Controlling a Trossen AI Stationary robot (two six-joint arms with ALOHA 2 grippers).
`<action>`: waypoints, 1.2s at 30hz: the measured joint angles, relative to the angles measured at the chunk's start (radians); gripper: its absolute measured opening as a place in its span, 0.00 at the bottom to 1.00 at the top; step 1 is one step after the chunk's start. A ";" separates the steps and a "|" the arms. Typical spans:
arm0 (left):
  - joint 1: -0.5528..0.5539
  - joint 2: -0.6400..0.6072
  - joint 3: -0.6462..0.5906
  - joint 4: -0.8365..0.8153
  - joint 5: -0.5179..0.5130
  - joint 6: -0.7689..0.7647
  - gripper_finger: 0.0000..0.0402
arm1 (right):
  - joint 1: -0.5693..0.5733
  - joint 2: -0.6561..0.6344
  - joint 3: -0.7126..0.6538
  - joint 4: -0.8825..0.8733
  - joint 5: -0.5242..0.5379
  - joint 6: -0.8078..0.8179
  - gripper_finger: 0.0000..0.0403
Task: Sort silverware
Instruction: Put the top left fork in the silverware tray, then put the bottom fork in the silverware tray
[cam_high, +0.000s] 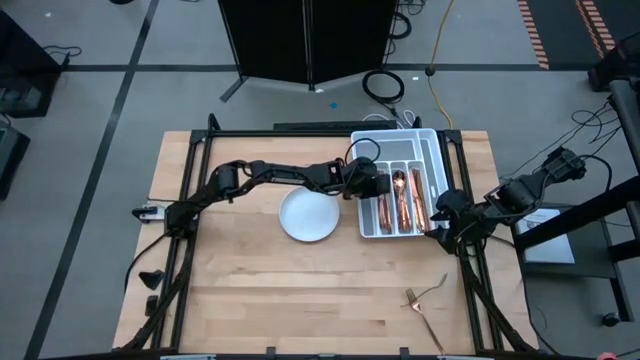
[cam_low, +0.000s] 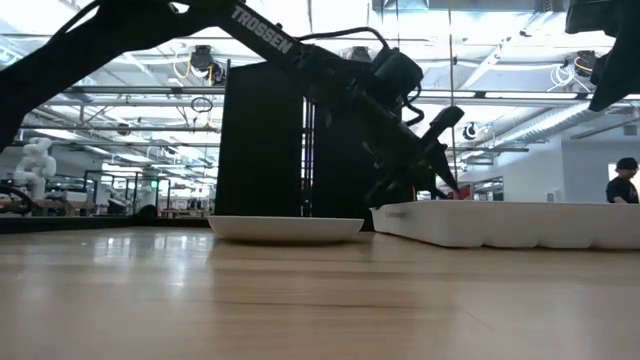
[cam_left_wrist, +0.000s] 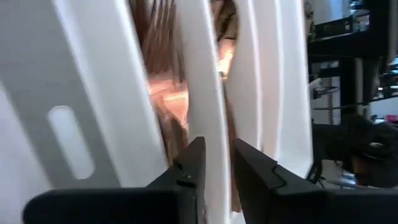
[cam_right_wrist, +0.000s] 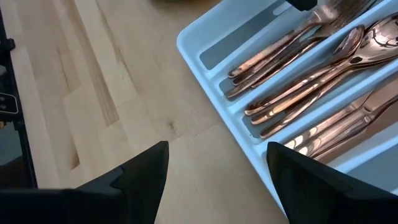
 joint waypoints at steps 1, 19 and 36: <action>0.000 0.000 0.000 -0.010 0.000 0.000 0.19 | 0.000 0.000 0.000 0.000 -0.002 0.000 0.65; -0.095 -0.105 0.000 0.051 -0.018 0.393 0.26 | 0.000 -0.033 0.000 -0.002 -0.077 -0.014 0.65; -0.434 0.001 0.061 0.230 -0.228 0.746 0.26 | 0.001 -0.066 0.000 -0.060 -0.162 -0.051 0.65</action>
